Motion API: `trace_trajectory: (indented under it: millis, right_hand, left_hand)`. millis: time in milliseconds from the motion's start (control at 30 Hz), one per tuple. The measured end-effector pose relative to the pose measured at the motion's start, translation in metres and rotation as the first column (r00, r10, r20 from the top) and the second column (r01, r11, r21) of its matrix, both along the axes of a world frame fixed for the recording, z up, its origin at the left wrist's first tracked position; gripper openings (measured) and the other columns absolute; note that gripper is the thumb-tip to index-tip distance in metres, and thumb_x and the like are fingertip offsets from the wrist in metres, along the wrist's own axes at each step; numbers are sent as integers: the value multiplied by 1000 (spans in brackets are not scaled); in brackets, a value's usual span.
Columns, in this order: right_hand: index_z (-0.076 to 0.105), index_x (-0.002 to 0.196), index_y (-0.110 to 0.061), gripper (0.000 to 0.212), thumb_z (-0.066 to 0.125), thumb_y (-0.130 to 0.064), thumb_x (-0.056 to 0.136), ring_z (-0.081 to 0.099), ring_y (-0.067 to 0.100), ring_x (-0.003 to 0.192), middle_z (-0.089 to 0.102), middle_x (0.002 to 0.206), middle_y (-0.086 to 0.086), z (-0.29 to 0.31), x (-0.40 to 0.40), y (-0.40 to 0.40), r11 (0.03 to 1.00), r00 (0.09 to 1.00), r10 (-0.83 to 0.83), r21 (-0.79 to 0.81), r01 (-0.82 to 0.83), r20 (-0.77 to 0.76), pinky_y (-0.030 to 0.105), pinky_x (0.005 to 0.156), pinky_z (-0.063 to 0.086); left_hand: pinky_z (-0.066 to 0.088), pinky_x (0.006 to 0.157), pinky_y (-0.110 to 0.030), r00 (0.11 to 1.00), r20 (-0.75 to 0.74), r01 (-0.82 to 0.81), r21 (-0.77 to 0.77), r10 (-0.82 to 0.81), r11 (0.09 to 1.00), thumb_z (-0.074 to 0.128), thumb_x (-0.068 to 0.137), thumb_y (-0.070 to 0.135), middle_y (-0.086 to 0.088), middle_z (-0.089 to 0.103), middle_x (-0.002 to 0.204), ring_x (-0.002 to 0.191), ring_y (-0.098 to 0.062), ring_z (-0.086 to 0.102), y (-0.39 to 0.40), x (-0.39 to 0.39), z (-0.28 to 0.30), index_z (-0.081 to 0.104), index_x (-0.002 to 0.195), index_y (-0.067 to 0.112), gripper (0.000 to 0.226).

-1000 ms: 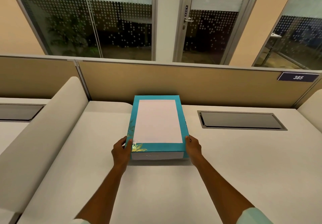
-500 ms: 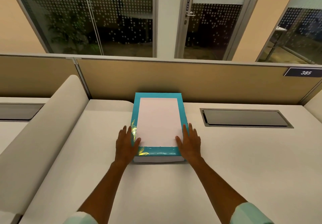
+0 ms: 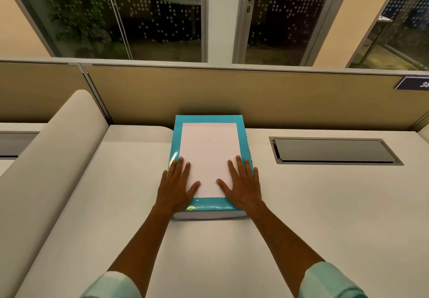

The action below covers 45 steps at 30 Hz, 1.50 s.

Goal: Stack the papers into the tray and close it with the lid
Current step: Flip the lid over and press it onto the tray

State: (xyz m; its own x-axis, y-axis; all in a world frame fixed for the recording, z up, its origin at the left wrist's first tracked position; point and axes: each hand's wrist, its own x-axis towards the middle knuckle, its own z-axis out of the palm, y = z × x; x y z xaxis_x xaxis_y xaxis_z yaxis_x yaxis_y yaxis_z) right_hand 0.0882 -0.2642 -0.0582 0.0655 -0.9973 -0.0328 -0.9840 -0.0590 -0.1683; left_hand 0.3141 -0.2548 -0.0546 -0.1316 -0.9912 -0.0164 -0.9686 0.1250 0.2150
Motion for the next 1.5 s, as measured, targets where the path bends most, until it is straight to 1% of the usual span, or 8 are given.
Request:
trace_trajectory:
  millis: [100,267,433,533,733,900,1133,1500]
  right_hand:
    - [3,154,-31,88,13,-79,82,-5,27,151,-8,164,0,-3,-1,-1,1000,1000,-8,-13,8,-4,49,121,2]
    - [9,153,-32,88,17,-80,81,-2,27,151,-3,164,0,-7,-1,-1,1000,1000,-16,-26,16,26,48,121,6]
    - [13,153,-31,89,21,-81,80,1,27,151,1,164,0,-8,-1,-2,1000,998,-21,-8,21,57,49,120,8]
    - [11,153,-32,91,22,-83,79,-2,27,151,-2,164,-1,-5,-1,-3,999,998,-17,29,16,52,50,121,8]
    - [14,152,-31,87,24,-81,81,7,26,151,6,164,0,7,-6,-15,999,995,-29,41,26,96,50,120,9]
    - [8,154,-29,87,22,-79,84,-1,27,151,-2,164,1,17,-18,-54,998,997,-59,-4,59,59,53,120,2]
    - [9,155,-27,90,20,-80,83,-1,28,151,0,165,3,20,-11,-125,999,999,-40,-32,41,27,54,120,3]
    - [9,154,-27,89,21,-79,83,0,28,151,1,165,2,-10,-10,-153,1000,998,-21,-22,22,52,51,120,9]
  left_hand:
    - [11,121,-45,1000,15,-4,-14,4,1000,-10,73,78,-3,-3,164,152,-24,0,-3,-3,0,5,154,23,99]
    - [13,121,-44,1000,13,-9,-21,9,1000,-9,74,78,-3,1,164,152,-24,3,-3,-3,0,10,154,22,99]
    - [13,122,-46,1000,2,-21,19,21,1000,20,89,68,-3,1,164,152,-24,2,-5,-4,-2,11,154,22,80]
    - [12,122,-47,1000,-13,-22,56,23,998,30,90,65,-2,0,164,152,-23,1,-8,-3,-1,11,153,23,78]
    - [11,121,-49,999,-45,-21,68,24,997,31,89,67,-2,5,164,151,-24,5,-28,3,7,19,151,22,78]
    - [7,121,-49,999,-15,-44,55,45,998,29,88,69,-3,-4,164,152,-24,-2,-59,14,12,7,154,21,85]
    - [8,121,-49,998,0,-62,78,63,995,25,88,70,-4,-6,164,152,-26,-3,-101,10,5,1,154,18,87]
    - [17,121,-47,998,-13,-60,-14,60,998,27,89,67,-4,2,164,151,-27,0,-143,5,-12,11,154,22,80]
